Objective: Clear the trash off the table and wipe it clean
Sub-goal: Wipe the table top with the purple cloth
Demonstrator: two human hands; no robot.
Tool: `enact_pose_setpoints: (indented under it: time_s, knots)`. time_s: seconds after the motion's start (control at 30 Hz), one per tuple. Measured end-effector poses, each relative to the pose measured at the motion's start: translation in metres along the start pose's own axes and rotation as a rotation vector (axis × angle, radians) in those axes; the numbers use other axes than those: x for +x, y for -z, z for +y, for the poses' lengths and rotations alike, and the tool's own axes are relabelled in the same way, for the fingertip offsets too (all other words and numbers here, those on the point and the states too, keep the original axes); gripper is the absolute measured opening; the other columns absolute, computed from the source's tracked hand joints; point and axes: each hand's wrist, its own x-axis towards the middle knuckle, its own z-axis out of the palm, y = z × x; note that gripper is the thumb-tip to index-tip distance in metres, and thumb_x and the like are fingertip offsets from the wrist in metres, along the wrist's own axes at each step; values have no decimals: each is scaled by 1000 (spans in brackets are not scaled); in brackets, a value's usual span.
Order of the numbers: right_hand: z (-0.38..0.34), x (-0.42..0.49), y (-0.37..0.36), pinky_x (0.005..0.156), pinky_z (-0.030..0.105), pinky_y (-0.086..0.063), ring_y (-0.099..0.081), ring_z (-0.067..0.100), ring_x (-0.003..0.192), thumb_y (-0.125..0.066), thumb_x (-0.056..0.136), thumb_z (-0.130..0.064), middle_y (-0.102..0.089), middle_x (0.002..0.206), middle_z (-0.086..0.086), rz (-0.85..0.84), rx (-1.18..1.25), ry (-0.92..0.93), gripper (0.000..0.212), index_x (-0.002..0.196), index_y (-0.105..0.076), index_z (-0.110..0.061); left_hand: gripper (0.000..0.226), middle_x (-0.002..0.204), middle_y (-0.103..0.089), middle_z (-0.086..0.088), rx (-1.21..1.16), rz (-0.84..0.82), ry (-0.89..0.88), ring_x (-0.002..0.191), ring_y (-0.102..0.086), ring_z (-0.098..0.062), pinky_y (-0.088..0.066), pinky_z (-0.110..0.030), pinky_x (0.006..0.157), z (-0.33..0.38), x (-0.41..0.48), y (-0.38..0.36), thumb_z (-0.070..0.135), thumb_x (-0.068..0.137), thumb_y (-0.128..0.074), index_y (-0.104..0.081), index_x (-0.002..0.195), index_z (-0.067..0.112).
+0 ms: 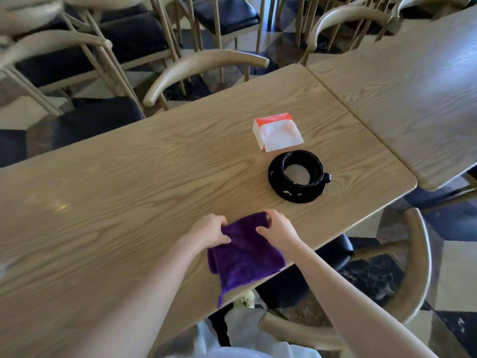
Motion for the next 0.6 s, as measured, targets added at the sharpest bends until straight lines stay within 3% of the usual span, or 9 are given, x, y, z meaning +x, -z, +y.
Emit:
enact_pose_setpoints:
  time_s: [0.1, 0.17, 0.23, 0.33, 0.5, 0.6]
  knots:
    - [-9, -2, -6, 86, 32, -41, -52, 28, 107, -63, 84, -22, -58, 108, 10, -1, -68, 63, 28, 110, -58, -10, 27, 108, -56, -5, -119, 24, -62, 103, -53, -25, -45, -35, 87, -11, -20, -3, 29, 79, -64, -60, 103, 16]
    - [-16, -3, -11, 86, 31, -37, -50, 26, 104, -64, 83, -19, -55, 97, 5, 19, -89, 133, 15, 96, -60, -13, 12, 88, -58, 3, -285, 67, -85, 87, -54, -20, -42, -26, 71, -24, -38, -9, 24, 79, -65, -56, 86, 20]
    - [-28, -5, -20, 80, 26, -36, -52, 23, 97, -63, 82, -16, -57, 93, 1, 9, -49, 192, 18, 100, -60, -13, 14, 76, -54, 7, -394, 127, -81, 74, -50, -16, -35, -19, 60, -37, -58, -16, 24, 80, -65, -51, 81, 22]
    - [-57, -9, -43, 66, 17, -30, -52, 18, 82, -62, 82, -12, -57, 85, -3, -62, 1, 308, 17, 99, -58, -14, 15, 75, -53, 8, -530, 229, -17, 70, -49, -13, -34, -23, 59, -63, -90, -29, 27, 83, -62, -49, 86, 23]
    - [-105, -28, -92, 68, 16, -33, -52, 16, 79, -62, 84, -13, -59, 86, -2, -168, -4, 459, 22, 106, -60, -13, 15, 79, -57, 16, -786, 419, 123, 74, -54, -3, -37, -4, 64, -112, -149, -49, 23, 81, -68, -60, 94, 24]
    - [-125, -45, -119, 69, 11, -34, -55, 14, 82, -64, 84, -11, -61, 88, -2, -230, 28, 520, 23, 106, -63, -11, 15, 81, -64, 12, -997, 469, 252, 74, -59, 1, -42, -8, 63, -142, -188, -60, 20, 77, -73, -63, 85, 28]
